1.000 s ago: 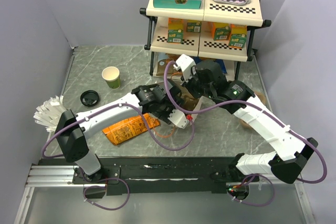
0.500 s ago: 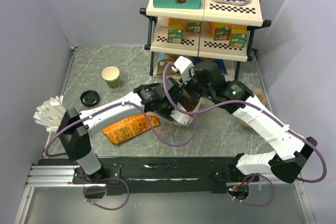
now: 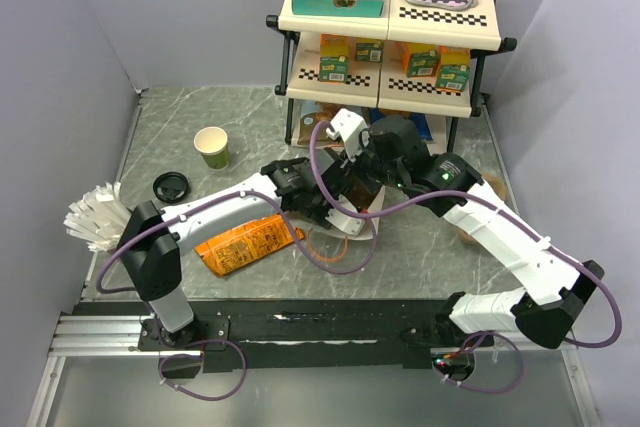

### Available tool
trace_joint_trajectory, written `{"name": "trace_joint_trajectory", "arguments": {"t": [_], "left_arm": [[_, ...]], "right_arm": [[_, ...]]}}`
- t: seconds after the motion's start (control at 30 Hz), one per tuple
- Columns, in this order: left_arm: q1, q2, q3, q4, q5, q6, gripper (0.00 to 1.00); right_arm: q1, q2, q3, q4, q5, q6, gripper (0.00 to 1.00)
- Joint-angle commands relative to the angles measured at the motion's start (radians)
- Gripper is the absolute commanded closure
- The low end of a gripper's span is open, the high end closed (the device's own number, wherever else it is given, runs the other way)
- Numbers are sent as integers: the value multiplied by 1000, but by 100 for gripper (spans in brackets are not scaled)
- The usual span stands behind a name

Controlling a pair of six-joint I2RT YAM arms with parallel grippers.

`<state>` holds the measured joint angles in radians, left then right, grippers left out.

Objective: Pack the takeout coffee

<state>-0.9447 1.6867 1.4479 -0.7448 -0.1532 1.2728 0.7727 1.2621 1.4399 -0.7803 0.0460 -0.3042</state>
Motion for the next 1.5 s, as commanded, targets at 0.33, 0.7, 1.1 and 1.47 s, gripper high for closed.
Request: {"name": "trace_joint_trajectory", "arguments": {"t": [0.33, 0.7, 1.1, 1.47], "left_arm": [[38, 68, 46, 59, 1, -18, 99], [66, 128, 48, 98, -29, 2, 89], [72, 137, 77, 70, -55, -10, 35], [80, 114, 203, -67, 75, -90, 1]], "right_arm": [[-29, 19, 71, -11, -106, 39, 100], [-61, 39, 97, -27, -130, 56, 100], [-84, 52, 119, -40, -140, 66, 100], [-118, 72, 142, -50, -149, 66, 100]]}}
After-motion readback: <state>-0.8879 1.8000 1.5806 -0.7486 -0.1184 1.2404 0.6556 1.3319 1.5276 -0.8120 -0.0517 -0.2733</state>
